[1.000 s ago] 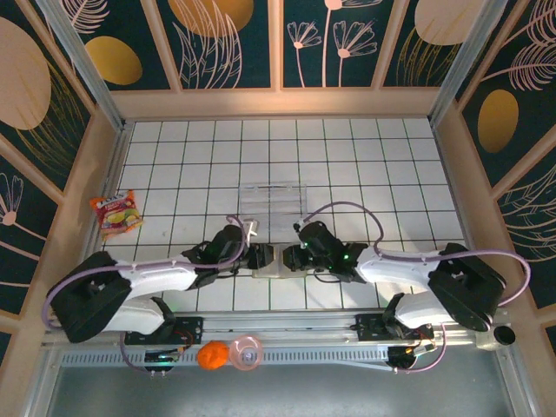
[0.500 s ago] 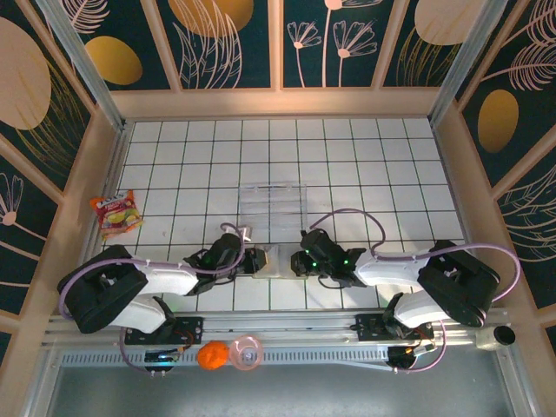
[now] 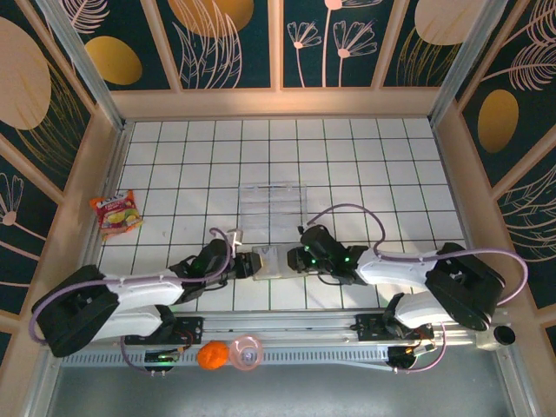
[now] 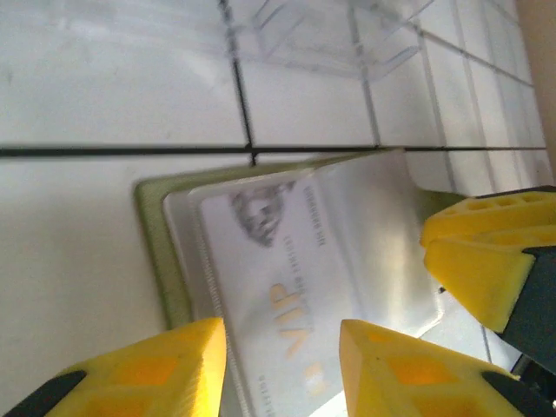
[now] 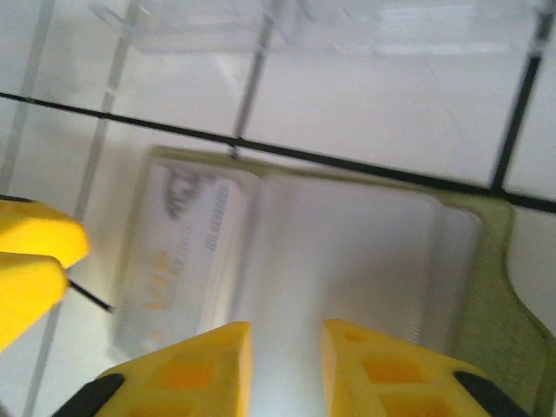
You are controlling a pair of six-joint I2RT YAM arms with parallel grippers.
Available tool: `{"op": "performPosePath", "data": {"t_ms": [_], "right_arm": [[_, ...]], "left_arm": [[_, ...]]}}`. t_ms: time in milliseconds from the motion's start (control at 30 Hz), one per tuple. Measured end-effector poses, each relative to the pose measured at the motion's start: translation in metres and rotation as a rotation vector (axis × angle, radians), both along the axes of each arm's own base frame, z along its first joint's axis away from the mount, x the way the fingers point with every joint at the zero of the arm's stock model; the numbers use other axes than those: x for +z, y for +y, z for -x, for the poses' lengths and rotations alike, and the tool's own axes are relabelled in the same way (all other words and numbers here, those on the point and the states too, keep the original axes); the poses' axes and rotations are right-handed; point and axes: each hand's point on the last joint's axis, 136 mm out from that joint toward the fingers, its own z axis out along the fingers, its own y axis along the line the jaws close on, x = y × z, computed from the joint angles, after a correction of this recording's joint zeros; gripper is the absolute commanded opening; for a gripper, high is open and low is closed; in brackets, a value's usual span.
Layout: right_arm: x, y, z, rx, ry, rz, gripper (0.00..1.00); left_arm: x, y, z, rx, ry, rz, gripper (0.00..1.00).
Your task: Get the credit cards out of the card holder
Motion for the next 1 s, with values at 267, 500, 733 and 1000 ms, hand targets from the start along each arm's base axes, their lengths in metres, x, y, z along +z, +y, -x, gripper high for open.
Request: {"op": "performPosePath", "data": {"t_ms": [267, 500, 733, 1000], "right_arm": [[0.02, 0.026, 0.004, 0.084, 0.012, -0.112, 0.36], [0.01, 0.032, 0.003, 0.1, 0.066, -0.141, 0.43], [0.011, 0.027, -0.009, 0.085, 0.098, -0.18, 0.4], [0.006, 0.031, -0.008, 0.096, 0.154, -0.211, 0.3]], "left_arm": [[0.043, 0.0, -0.016, 0.03, -0.149, 0.036, 0.39], [0.021, 0.003, -0.016, 0.04, -0.112, -0.015, 0.45], [-0.006, -0.011, -0.01, -0.035, -0.044, -0.031, 0.32], [-0.029, -0.022, 0.001, -0.109, 0.029, -0.037, 0.07]]}}
